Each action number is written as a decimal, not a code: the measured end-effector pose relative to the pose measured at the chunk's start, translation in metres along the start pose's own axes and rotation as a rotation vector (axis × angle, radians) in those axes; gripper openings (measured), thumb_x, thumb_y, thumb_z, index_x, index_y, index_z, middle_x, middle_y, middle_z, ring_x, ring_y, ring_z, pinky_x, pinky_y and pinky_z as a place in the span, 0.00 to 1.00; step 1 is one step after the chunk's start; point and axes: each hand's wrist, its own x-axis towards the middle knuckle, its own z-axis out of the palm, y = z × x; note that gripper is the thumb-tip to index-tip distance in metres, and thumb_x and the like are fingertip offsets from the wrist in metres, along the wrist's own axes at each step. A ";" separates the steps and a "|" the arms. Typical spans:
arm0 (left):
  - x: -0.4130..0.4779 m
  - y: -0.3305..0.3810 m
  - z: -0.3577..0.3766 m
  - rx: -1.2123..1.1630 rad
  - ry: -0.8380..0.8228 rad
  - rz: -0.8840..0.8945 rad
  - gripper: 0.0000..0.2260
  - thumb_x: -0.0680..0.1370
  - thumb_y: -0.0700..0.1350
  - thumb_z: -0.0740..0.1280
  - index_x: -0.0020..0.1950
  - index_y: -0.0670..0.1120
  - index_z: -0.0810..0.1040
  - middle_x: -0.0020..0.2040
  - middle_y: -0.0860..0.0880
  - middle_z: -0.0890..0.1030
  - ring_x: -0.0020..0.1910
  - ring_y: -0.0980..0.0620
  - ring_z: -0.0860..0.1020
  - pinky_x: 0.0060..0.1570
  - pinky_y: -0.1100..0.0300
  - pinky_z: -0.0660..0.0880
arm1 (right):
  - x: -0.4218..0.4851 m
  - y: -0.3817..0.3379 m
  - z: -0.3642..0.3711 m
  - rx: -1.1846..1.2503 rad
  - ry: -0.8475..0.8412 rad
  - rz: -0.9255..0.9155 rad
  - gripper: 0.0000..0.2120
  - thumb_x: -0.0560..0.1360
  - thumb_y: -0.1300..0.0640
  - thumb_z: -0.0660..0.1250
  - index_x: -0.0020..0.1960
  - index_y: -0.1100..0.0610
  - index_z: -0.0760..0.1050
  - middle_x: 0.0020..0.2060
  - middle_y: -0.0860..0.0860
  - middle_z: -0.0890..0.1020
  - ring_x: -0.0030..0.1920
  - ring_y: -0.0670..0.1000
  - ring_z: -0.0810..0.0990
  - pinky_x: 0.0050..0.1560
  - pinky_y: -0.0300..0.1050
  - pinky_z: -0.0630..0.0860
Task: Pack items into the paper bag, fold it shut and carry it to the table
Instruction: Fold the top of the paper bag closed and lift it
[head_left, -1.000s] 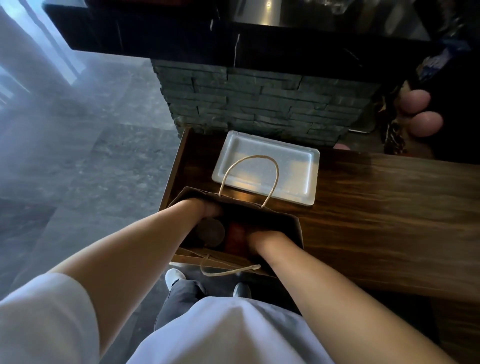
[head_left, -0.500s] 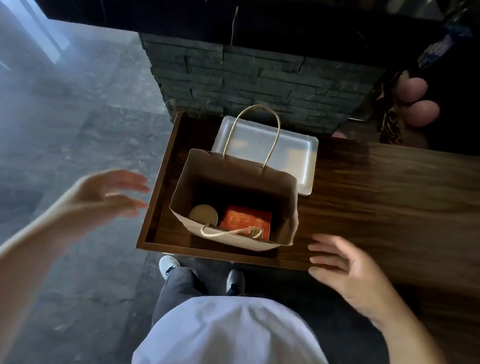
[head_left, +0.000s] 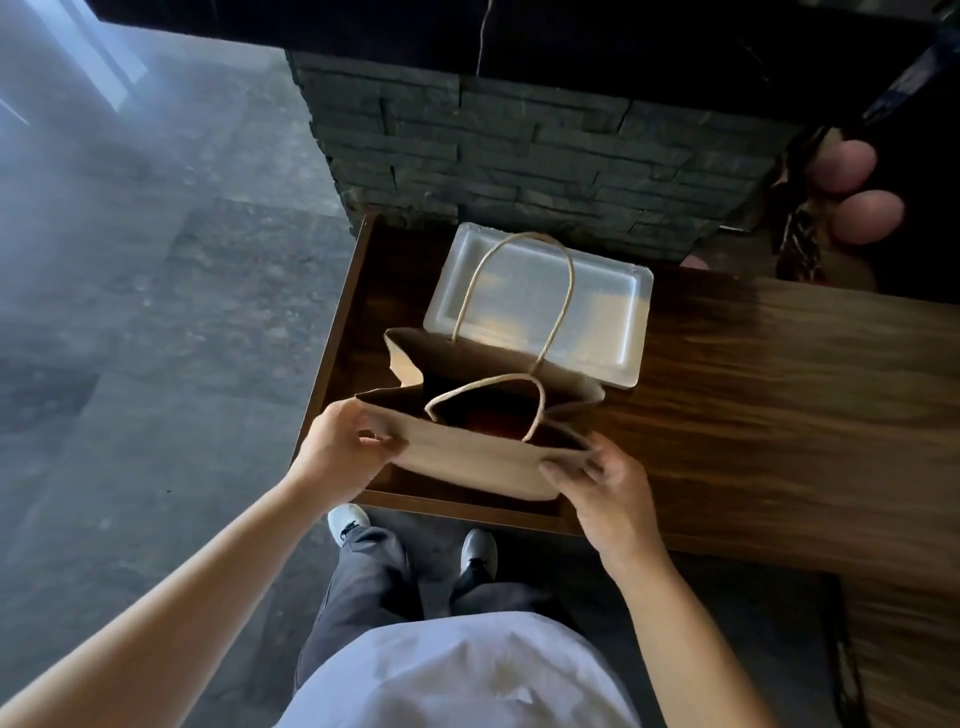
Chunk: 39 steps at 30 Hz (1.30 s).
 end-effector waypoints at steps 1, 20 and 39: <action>-0.002 0.002 -0.003 -0.012 -0.003 0.044 0.08 0.71 0.41 0.74 0.42 0.56 0.85 0.45 0.53 0.87 0.43 0.52 0.85 0.46 0.57 0.81 | 0.000 -0.003 0.000 0.011 0.004 -0.047 0.12 0.68 0.60 0.75 0.48 0.45 0.82 0.45 0.46 0.87 0.49 0.45 0.84 0.48 0.35 0.79; 0.012 0.011 -0.012 0.094 0.040 -0.198 0.16 0.71 0.50 0.74 0.57 0.52 0.76 0.58 0.47 0.77 0.54 0.45 0.78 0.53 0.48 0.79 | 0.028 -0.001 0.010 -0.621 0.223 0.034 0.20 0.67 0.53 0.75 0.56 0.49 0.72 0.42 0.47 0.78 0.43 0.47 0.78 0.38 0.37 0.76; 0.030 -0.056 -0.021 0.293 0.033 0.229 0.10 0.69 0.47 0.77 0.44 0.62 0.82 0.61 0.54 0.73 0.54 0.57 0.76 0.51 0.62 0.74 | 0.058 0.029 -0.011 -0.758 -0.005 0.102 0.12 0.69 0.57 0.74 0.48 0.42 0.84 0.68 0.50 0.70 0.68 0.54 0.66 0.66 0.49 0.66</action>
